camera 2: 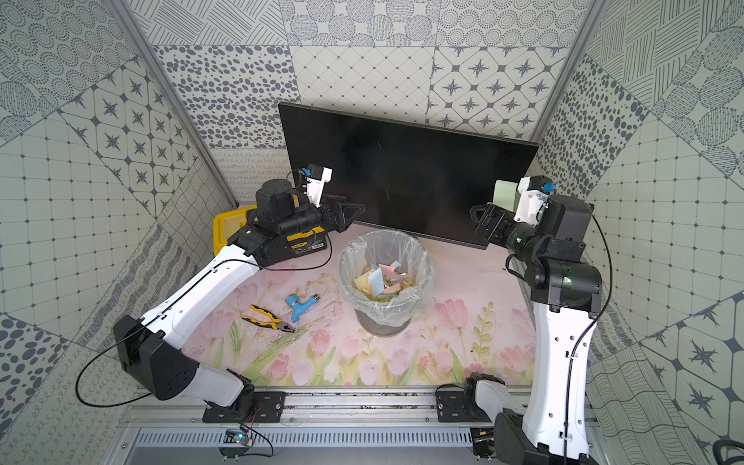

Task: Remove the sticky note from the monitor
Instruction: Tear off the sticky note from the monitor.

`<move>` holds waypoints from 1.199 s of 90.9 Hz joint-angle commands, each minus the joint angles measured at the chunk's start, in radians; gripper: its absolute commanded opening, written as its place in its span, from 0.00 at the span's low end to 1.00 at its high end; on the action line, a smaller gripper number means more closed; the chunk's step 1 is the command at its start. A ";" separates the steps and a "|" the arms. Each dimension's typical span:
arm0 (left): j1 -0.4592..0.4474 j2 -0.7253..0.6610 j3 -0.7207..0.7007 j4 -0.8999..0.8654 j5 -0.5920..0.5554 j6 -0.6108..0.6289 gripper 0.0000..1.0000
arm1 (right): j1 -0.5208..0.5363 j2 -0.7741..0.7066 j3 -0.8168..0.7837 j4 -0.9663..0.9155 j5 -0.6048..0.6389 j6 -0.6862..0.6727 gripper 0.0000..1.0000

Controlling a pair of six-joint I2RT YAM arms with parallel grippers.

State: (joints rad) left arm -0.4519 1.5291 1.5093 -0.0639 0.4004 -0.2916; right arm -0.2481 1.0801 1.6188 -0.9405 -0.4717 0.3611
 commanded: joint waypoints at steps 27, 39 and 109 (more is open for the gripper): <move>-0.045 0.113 0.086 -0.062 0.025 0.011 0.99 | -0.315 -0.032 -0.155 0.270 -0.334 0.211 0.75; -0.053 0.149 0.122 -0.086 0.032 0.008 0.99 | -0.363 -0.021 -0.215 0.390 -0.408 0.293 0.73; -0.063 0.249 0.218 -0.116 0.052 0.019 0.99 | -0.362 0.121 -0.373 0.779 -0.475 0.650 0.66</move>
State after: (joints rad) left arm -0.5106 1.7702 1.7077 -0.1909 0.4099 -0.2882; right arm -0.6312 1.1862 1.2625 -0.2596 -0.9344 0.9676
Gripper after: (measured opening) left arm 0.995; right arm 0.666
